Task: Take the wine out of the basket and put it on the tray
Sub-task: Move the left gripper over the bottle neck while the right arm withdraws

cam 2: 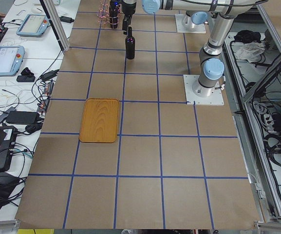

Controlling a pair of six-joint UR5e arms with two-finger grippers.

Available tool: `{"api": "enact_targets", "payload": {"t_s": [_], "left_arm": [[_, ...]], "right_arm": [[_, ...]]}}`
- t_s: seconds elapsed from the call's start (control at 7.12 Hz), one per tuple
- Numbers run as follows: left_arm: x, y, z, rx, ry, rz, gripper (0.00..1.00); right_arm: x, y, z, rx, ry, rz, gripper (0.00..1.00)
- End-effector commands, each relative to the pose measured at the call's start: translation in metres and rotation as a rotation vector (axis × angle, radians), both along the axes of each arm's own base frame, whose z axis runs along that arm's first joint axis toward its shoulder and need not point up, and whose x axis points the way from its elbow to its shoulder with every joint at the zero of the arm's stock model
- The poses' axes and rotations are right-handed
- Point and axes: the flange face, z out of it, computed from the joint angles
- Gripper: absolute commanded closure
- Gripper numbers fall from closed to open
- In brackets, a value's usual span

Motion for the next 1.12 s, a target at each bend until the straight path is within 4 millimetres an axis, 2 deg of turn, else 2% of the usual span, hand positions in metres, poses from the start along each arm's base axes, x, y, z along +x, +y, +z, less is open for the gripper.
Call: {"api": "enact_targets", "payload": {"t_s": [0.0,0.28,0.56,0.7,0.98], "left_arm": [[-0.056,0.011,-0.022,0.040,0.003,-0.020,0.00],[-0.090,0.002,-0.056,0.036,0.009,-0.013,0.00],[-0.107,-0.007,-0.085,0.061,-0.004,-0.034,0.00],[-0.111,-0.009,-0.095,0.073,-0.010,-0.047,0.00],[-0.113,-0.017,-0.103,0.061,-0.011,-0.082,0.10]], "right_arm": [[-0.002,-0.011,0.011,-0.162,0.002,0.028,0.00],[-0.002,-0.012,0.007,-0.151,0.003,0.039,0.00],[-0.002,-0.011,0.004,-0.136,0.002,0.039,0.00],[-0.002,-0.011,0.004,-0.136,-0.001,0.039,0.00],[-0.002,-0.011,0.003,-0.133,0.002,0.039,0.00]]}}
